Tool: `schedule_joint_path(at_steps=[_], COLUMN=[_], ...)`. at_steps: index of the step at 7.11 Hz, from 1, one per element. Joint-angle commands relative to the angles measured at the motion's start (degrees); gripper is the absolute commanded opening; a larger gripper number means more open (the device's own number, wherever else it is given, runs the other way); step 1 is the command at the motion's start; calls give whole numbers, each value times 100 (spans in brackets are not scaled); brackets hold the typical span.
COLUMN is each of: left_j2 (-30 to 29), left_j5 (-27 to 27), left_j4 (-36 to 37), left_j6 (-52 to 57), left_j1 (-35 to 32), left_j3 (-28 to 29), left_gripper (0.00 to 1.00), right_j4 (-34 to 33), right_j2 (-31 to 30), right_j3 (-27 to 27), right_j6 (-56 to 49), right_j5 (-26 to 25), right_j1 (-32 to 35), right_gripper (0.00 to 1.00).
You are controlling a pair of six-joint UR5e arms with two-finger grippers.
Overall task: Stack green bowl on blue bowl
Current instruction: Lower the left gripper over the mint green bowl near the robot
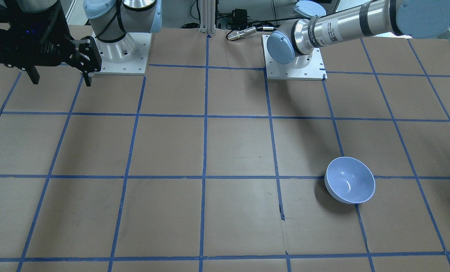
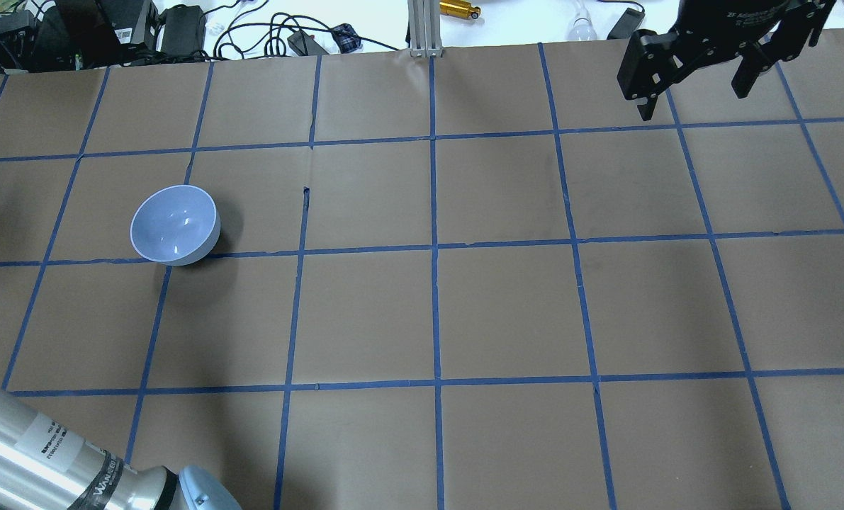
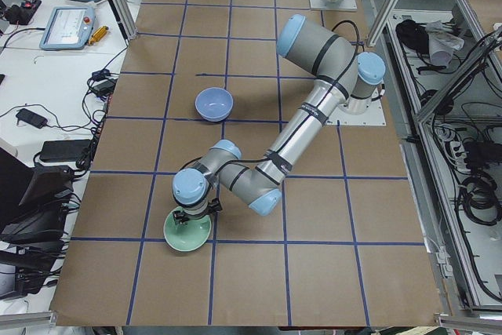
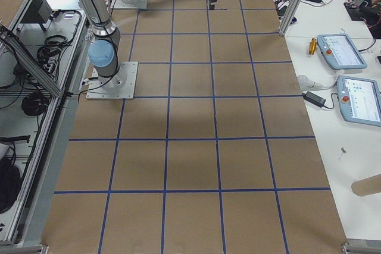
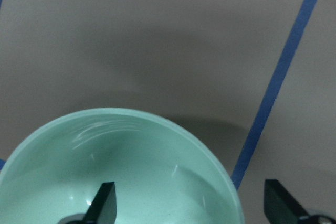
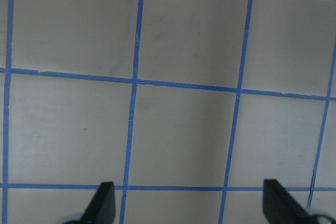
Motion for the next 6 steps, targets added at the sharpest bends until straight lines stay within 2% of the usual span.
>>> schedule_joint_path(at_steps=[1,5,6], left_j2=[-81,-151,-177], left_j5=[26,113,174], left_j4=[44,254,290], left_j6=[-85,-138,-286], left_j1=[52,70,70], left_j3=[-9,-9,-9], left_gripper=[100,100,95], right_j4=[0,0,0], right_j2=[0,0,0], right_j3=[0,0,0], right_j6=[0,0,0], right_j5=[0,0,0], right_j1=[-9,0,-9], right_gripper=[100,100,100])
